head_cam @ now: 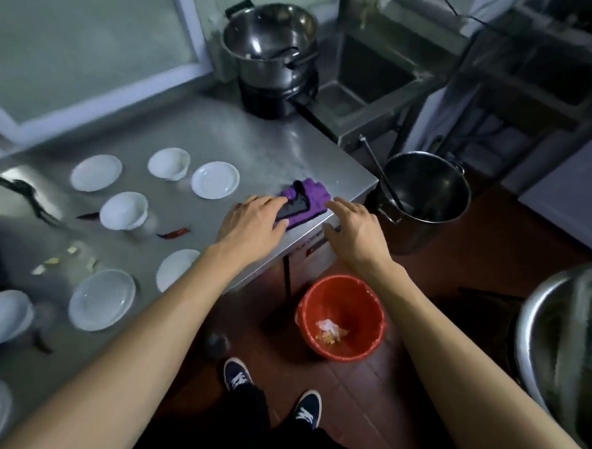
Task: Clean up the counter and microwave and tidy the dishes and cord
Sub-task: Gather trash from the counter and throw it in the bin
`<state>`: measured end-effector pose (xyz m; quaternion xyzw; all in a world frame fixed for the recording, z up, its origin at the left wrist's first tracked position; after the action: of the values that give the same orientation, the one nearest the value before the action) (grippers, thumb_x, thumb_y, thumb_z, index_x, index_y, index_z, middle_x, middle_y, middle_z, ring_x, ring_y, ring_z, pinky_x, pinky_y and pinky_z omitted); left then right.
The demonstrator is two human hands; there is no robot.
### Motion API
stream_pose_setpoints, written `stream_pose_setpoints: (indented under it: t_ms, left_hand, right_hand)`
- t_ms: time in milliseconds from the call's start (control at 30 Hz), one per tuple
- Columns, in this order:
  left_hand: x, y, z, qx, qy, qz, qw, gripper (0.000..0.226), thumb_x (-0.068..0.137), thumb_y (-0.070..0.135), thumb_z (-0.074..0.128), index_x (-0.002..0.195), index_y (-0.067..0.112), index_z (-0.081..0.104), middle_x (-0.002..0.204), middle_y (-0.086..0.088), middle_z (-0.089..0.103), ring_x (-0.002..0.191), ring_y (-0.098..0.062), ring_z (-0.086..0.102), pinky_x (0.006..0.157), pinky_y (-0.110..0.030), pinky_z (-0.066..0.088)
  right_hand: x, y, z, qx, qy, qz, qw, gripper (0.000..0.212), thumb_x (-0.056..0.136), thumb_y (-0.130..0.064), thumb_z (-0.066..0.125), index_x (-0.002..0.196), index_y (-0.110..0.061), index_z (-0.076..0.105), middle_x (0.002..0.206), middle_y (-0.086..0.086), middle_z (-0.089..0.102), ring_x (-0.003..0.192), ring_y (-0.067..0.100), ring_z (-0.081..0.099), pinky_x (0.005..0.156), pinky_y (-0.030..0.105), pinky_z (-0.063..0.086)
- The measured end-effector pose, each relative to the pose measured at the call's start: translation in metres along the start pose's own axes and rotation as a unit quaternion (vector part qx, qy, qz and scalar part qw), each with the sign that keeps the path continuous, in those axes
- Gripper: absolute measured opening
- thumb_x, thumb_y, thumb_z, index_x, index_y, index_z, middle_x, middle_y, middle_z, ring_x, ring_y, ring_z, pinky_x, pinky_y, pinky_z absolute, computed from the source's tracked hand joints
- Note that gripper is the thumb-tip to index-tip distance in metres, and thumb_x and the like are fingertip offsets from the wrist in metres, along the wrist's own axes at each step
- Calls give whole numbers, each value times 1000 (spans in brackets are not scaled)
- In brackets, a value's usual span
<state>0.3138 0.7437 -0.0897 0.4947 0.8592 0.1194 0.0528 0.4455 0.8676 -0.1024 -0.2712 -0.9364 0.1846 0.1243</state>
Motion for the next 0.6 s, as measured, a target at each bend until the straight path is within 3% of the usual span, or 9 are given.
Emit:
stream_pose_setpoints:
  t_ms: [267, 600]
  left_hand:
    - [-72, -89, -76, 1, 87, -107, 990, 42, 97, 32, 55, 136, 17, 54, 130, -7, 62, 118, -32, 57, 90, -49, 49]
    - [-227, -238, -129, 2, 148, -240, 960, 43, 95, 31, 58, 135, 15, 55, 131, -5, 63, 119, -31, 56, 93, -48, 50]
  right_hand:
    - [36, -129, -4, 31, 9, -126, 991, 43, 91, -20, 65, 134, -14, 59, 132, 8, 62, 119, 34, 57, 96, 49, 48]
    - [19, -330, 75, 70, -44, -249, 965, 43, 88, -21, 70, 129, -14, 61, 135, 9, 60, 116, 38, 59, 90, 51, 52]
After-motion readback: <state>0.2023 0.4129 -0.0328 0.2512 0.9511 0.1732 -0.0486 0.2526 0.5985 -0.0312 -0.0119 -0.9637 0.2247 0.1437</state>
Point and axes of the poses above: each hand's wrist, its own x-axis towards the middle knuckle, its own z-axis out of the palm, y = z × x, the point moved 7 cm from there along x, towards the middle knuckle
